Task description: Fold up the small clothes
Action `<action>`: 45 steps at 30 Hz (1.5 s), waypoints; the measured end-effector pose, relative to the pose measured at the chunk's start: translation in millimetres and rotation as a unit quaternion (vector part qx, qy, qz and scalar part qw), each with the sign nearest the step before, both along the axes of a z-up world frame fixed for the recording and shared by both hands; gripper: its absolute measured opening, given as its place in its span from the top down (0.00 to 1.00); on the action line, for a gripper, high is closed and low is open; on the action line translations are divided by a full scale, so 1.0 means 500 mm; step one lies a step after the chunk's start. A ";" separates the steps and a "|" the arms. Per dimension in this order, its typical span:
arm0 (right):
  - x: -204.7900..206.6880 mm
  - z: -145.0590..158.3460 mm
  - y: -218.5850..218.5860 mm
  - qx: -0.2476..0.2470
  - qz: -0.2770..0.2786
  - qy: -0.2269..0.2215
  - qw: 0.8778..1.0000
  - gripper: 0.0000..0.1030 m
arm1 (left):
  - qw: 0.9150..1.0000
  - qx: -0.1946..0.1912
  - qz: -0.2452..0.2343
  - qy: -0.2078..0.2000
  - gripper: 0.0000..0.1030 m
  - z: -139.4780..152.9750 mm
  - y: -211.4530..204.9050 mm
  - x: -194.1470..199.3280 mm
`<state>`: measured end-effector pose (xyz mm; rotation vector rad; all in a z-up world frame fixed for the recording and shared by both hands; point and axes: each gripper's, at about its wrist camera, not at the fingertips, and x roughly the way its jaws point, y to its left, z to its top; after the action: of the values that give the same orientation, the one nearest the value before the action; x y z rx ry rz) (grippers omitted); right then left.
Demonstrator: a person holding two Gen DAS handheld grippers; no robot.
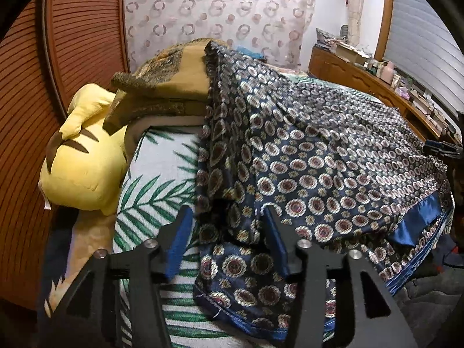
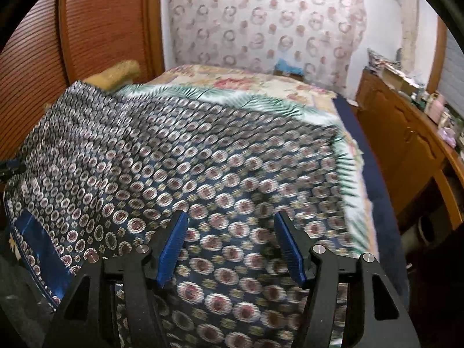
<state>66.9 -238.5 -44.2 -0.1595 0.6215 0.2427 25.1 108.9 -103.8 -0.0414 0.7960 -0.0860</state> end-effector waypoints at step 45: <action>0.015 -0.050 -0.012 0.014 -0.001 0.018 1.000 0.36 | 0.978 -0.034 -0.158 -0.135 0.97 0.214 -0.238 0.085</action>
<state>74.3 -244.6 -69.4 -0.1283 0.6538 0.2529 67.6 -10.3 3.0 0.0322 0.5224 -0.4114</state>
